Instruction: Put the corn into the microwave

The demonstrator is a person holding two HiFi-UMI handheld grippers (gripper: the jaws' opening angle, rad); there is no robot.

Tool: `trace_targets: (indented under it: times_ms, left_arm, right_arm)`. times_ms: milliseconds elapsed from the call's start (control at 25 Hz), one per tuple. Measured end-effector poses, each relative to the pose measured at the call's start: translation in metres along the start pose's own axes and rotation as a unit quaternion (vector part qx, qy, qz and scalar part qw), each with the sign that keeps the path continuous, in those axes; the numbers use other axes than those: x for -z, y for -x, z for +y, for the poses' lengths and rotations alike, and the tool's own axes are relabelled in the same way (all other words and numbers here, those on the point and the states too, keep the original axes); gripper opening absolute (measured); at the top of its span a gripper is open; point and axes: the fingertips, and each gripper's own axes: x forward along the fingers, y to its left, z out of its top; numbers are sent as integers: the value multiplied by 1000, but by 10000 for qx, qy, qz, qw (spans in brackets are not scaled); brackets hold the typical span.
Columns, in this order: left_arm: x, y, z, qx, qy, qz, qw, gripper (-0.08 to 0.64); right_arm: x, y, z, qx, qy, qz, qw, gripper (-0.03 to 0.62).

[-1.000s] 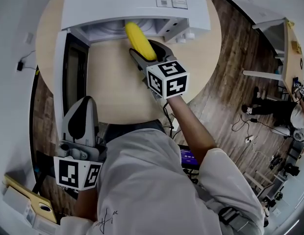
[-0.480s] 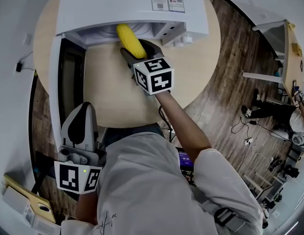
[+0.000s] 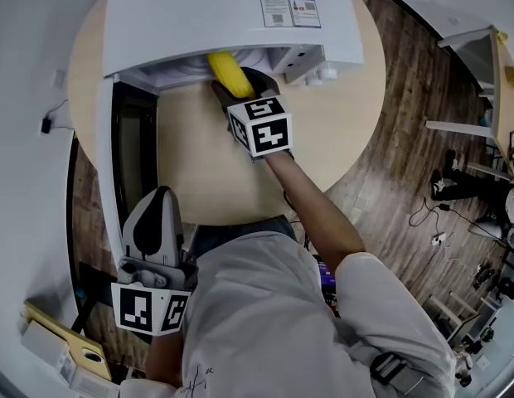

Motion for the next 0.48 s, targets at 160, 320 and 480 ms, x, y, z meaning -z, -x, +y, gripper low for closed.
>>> trace_targets:
  times_ms: [160,320,480]
  left_arm:
    - [-1,1,3,-31,-31,31,10000,-11]
    - [-1,2,5,-77,-17,51,10000,-11]
    - [-1,4,7,-112,-26,75,9999,-11]
  right_arm:
    - [-1,-13,0,43,-12,-26,10000,265]
    - [-3,-22,-2,74,27,-27,10000,265]
    - [-8,-30,0,74,95,-83,9999,265]
